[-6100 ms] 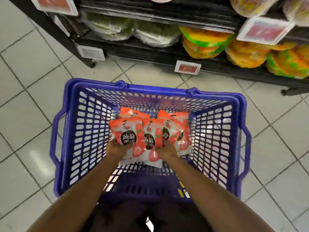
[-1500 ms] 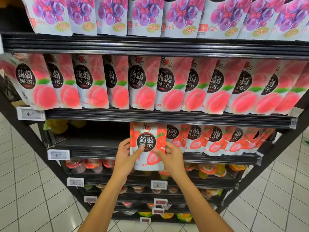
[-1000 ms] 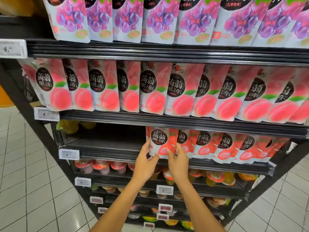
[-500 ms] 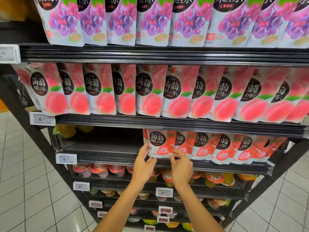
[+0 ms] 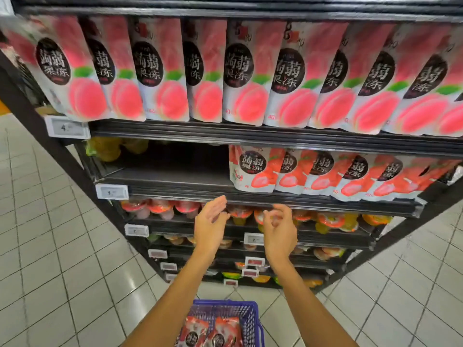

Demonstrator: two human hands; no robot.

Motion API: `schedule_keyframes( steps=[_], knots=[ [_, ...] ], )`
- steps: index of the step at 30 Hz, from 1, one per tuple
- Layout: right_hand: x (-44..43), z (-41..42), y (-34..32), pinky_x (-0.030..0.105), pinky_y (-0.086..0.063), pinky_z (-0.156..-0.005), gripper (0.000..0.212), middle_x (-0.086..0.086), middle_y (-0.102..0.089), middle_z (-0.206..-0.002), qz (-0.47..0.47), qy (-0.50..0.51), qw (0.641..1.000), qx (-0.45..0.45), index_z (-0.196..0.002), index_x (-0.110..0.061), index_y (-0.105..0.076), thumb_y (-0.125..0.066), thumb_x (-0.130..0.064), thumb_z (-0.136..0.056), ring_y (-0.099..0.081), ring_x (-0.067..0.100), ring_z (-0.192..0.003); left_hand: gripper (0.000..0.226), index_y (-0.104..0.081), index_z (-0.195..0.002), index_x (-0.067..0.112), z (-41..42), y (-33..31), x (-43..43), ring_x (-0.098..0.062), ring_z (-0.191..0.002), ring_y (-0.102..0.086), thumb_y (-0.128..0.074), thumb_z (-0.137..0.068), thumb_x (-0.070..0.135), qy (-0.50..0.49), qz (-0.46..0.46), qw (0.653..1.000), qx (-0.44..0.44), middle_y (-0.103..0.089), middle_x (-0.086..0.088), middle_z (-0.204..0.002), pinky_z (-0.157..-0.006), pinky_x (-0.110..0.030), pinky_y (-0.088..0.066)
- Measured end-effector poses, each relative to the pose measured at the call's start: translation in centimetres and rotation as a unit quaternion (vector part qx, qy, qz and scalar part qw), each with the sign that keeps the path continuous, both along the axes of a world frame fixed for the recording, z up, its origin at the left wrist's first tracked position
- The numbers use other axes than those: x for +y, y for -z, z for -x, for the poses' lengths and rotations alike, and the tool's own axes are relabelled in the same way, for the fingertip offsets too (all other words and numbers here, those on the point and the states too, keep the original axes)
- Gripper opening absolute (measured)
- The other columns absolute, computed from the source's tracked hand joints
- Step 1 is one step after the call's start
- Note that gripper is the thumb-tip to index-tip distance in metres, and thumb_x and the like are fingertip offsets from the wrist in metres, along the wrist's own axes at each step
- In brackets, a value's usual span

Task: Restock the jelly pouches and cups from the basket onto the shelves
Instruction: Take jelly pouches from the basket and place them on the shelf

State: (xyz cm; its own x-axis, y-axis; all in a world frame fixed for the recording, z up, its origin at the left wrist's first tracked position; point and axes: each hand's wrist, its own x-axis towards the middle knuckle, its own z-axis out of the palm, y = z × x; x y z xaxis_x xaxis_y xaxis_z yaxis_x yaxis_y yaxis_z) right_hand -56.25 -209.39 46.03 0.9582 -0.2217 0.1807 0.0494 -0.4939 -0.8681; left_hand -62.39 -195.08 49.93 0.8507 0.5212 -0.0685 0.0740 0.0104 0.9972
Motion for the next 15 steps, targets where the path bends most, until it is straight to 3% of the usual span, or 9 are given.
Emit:
schedule_keyframes(
  steps=[2, 7, 12, 15],
  knots=[
    [0.6, 1.8, 1.9, 0.034, -0.045, -0.058, 0.035, -0.009, -0.061, -0.07, -0.011, -0.021, 0.999, 0.027, -0.117, -0.019, -0.055, -0.054, -0.042, -0.091, -0.06, 0.015, -0.064, 0.035, -0.066, -0.11, 0.022, 1.9, 1.7, 1.3, -0.011, -0.11, -0.065, -0.06, -0.09, -0.006, 0.002, 0.02, 1.0, 0.02, -0.07, 0.002, -0.114, -0.094, -0.029, -0.054],
    [1.6, 7.7, 9.2, 0.047, -0.054, -0.066, 0.027, 0.01, -0.07, -0.078, -0.021, -0.051, 0.988, 0.146, -0.115, -0.014, -0.054, -0.064, -0.028, -0.093, -0.067, 0.034, -0.072, 0.023, -0.068, -0.11, 0.012, 7.6, 8.5, 4.0, -0.026, -0.108, -0.065, -0.057, -0.095, -0.001, 0.019, 0.015, 0.993, 0.115, -0.067, -0.015, -0.12, -0.092, -0.042, -0.055],
    [1.6, 13.9, 18.0, 0.04, -0.054, -0.072, 0.027, 0.0, -0.066, -0.077, 0.02, -0.091, 0.965, 0.244, -0.114, -0.005, -0.057, -0.066, -0.019, -0.092, -0.066, 0.027, -0.075, 0.019, -0.07, -0.106, -0.003, 14.6, 18.4, 6.2, -0.031, -0.103, -0.064, -0.058, -0.091, -0.009, 0.022, 0.034, 0.974, 0.223, -0.068, -0.02, -0.112, -0.094, -0.054, -0.051],
    [1.2, 17.0, 22.7, 0.034, -0.05, -0.069, 0.016, 0.0, -0.064, -0.08, 0.049, -0.104, 0.947, 0.301, -0.102, -0.011, -0.058, -0.067, -0.019, -0.091, -0.063, 0.025, -0.076, 0.025, -0.068, -0.092, 0.009, 18.4, 23.5, 6.8, -0.029, -0.09, -0.063, -0.059, -0.088, -0.013, 0.005, 0.052, 0.956, 0.288, -0.068, -0.011, -0.092, -0.09, -0.046, -0.05]
  ],
)
